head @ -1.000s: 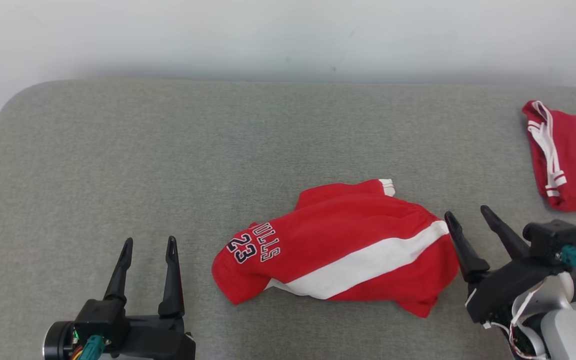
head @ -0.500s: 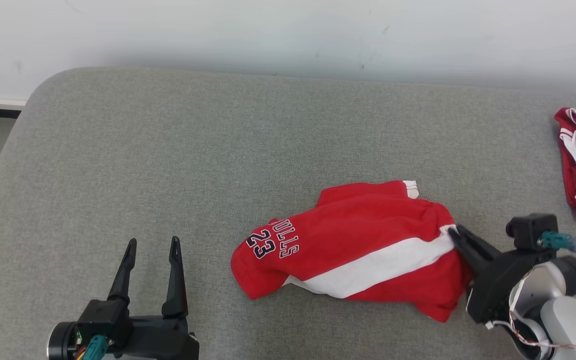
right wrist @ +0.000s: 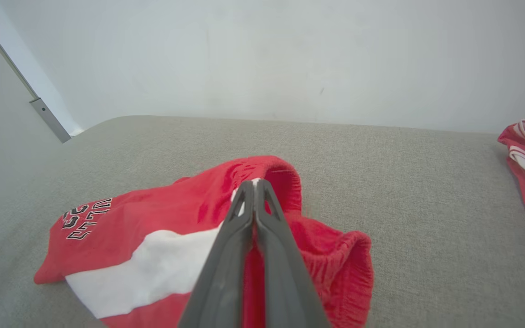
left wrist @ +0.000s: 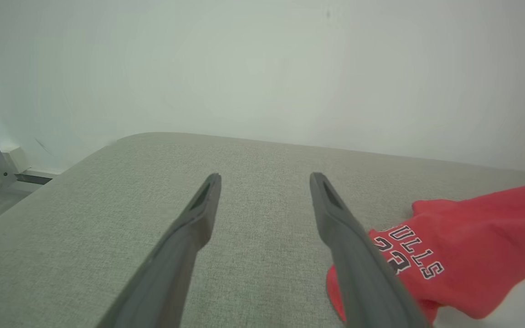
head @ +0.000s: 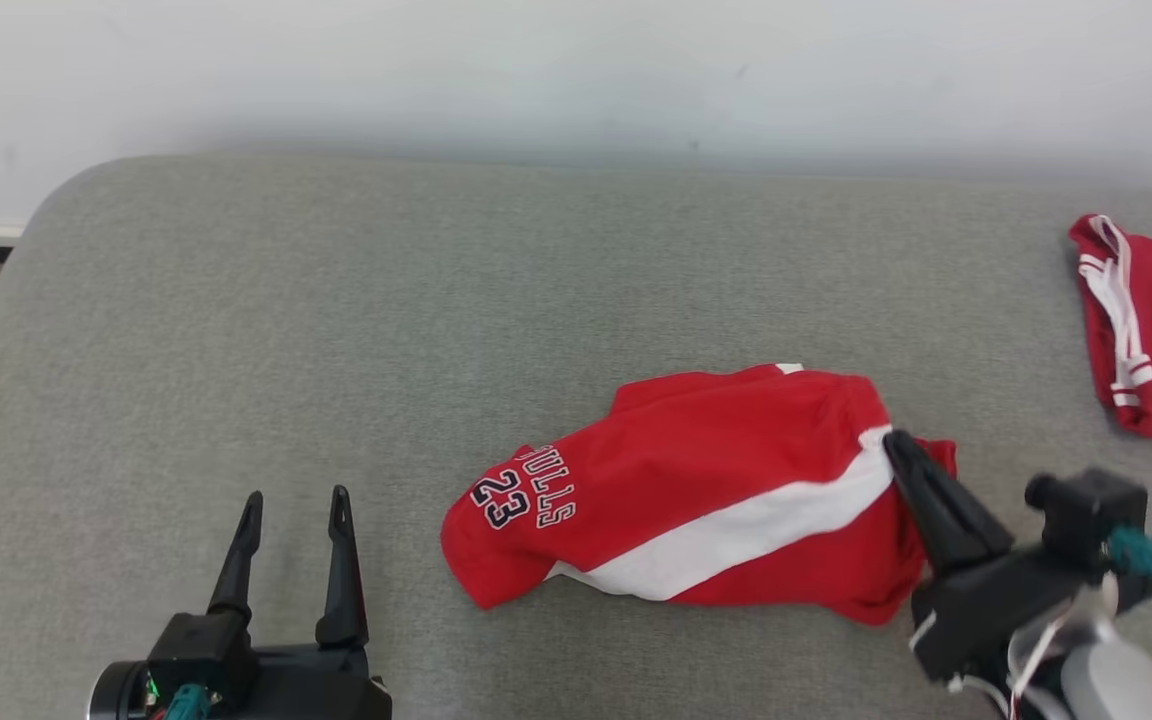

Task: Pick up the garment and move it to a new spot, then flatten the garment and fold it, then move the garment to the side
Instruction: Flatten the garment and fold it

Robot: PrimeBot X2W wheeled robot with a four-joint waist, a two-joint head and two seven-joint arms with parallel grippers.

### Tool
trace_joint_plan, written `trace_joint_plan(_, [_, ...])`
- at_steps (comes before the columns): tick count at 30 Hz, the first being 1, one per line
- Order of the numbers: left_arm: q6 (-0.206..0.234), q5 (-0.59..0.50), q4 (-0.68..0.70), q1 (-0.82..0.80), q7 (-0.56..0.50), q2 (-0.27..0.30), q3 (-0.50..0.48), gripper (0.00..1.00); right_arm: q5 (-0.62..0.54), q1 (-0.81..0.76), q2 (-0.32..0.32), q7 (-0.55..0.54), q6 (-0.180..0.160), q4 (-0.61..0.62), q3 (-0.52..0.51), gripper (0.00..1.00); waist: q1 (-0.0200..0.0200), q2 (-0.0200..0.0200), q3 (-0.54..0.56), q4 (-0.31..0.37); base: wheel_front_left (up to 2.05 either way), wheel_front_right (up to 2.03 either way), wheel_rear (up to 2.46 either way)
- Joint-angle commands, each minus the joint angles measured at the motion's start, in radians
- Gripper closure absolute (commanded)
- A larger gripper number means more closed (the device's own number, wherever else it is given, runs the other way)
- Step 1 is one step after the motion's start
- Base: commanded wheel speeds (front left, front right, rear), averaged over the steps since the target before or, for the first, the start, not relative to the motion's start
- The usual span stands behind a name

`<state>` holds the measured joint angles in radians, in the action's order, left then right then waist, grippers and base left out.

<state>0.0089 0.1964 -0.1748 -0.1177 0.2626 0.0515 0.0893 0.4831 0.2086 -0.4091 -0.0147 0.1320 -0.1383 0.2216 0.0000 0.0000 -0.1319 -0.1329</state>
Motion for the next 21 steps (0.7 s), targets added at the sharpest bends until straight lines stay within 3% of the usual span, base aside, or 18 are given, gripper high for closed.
trace_joint_plan(1, [-0.002, 0.012, 0.001, 0.016, 0.003, -0.002, 0.002, 0.00, -0.003, -0.050, 0.017, 0.018, -0.002, 0.038, -0.008, 1.00, 0.0000, 0.0000, 0.005, 0.020, 0.00, 0.00, 0.00])
trace_joint_plan(11, [-0.004, 0.006, 0.001, 0.013, 0.003, -0.002, -0.008, 0.00, 0.016, -0.319, 0.080, 0.018, -0.002, 0.243, -0.054, 1.00, 0.0000, 0.0000, -0.003, 0.083, 0.00, 0.00, 0.00])
trace_joint_plan(21, [-0.005, 0.000, 0.002, 0.001, 0.003, -0.001, -0.001, 0.00, 0.081, -0.437, 0.079, -0.037, -0.002, 0.234, -0.009, 1.00, 0.0000, 0.0000, -0.014, 0.110, 0.00, 0.00, 0.00])
